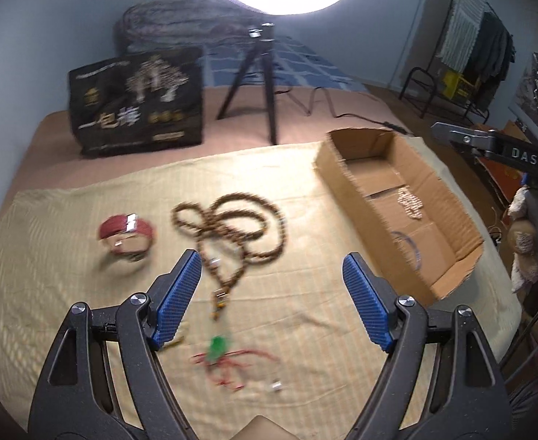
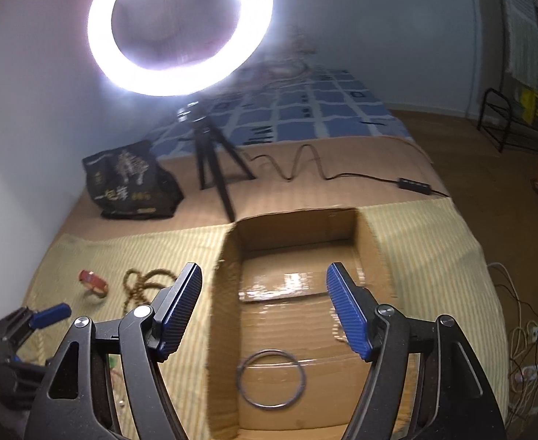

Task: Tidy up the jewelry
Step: 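Withdraw both tools from the box back over the remaining jewelry, then grasp the cream bead bracelet with the left tool while the right tool grasps the brown prayer beads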

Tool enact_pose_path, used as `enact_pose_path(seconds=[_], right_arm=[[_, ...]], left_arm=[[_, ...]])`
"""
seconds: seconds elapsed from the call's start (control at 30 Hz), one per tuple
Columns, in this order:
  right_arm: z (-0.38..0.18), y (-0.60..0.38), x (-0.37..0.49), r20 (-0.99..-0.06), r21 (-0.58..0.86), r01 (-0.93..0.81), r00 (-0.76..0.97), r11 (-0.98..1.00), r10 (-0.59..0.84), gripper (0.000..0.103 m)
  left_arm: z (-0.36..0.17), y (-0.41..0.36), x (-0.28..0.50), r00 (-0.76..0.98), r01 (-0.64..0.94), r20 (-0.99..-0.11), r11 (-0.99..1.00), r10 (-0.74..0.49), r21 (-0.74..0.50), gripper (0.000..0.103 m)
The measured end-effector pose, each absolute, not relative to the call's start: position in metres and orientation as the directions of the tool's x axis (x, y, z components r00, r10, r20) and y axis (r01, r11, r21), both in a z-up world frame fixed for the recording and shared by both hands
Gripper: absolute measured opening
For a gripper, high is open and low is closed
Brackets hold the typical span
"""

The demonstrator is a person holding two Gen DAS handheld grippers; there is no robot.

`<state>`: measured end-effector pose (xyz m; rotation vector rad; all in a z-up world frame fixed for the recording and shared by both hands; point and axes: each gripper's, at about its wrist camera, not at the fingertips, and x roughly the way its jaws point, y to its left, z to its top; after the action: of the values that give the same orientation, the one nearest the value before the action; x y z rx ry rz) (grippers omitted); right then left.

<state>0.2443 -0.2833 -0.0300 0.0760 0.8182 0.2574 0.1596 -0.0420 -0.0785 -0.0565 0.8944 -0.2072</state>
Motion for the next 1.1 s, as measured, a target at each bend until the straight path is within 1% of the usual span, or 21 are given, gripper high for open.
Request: enact_pose_path(seconds=[0.27, 0.57, 0.7, 0.8, 0.87, 0.9, 0.93, 1.1], right_arm=[[-0.036, -0.229, 0.247, -0.725, 0.179, -0.303, 0.602, 0.936, 0.334, 0.070], [-0.061, -0.167, 0.252, -0.777, 0.202, -0.399, 0.490, 0.895, 0.394, 0.070], [-0.077, -0.145, 0.258, -0.806, 0.206, -0.419, 0.440, 0.884, 0.397, 0.070], [-0.088, -0.131, 0.262, -0.820, 0.210, -0.426, 0.413, 0.880, 0.396, 0.070], [-0.095, -0.124, 0.265, -0.830, 0.211, -0.431, 0.395, 0.877, 0.394, 0.070], [-0.097, -0.120, 0.266, -0.834, 0.210, -0.433, 0.389, 0.877, 0.392, 0.070], [-0.099, -0.118, 0.267, -0.837, 0.208, -0.435, 0.384, 0.876, 0.389, 0.070], [-0.114, -0.112, 0.275, -0.851, 0.215, -0.425, 0.361, 0.879, 0.382, 0.070]], left_arm=[[-0.089, 0.013, 0.159, 0.570, 0.082, -0.802, 0.984, -0.176, -0.158, 0.082], [-0.100, 0.055, 0.162, 0.527, 0.091, -0.835, 0.987, -0.159, -0.131, 0.082], [-0.120, 0.070, 0.163, 0.482, 0.079, -0.861, 0.987, -0.159, -0.138, 0.074], [-0.133, 0.078, 0.164, 0.470, 0.051, -0.867, 0.986, -0.166, -0.161, 0.074], [-0.143, 0.082, 0.164, 0.463, 0.031, -0.872, 0.986, -0.160, -0.164, 0.071], [-0.147, 0.083, 0.165, 0.457, 0.022, -0.875, 0.985, -0.160, -0.169, 0.064], [-0.151, 0.083, 0.165, 0.449, 0.020, -0.879, 0.985, -0.162, -0.172, 0.061], [-0.157, 0.079, 0.169, 0.443, 0.031, -0.882, 0.986, -0.160, -0.163, 0.061]])
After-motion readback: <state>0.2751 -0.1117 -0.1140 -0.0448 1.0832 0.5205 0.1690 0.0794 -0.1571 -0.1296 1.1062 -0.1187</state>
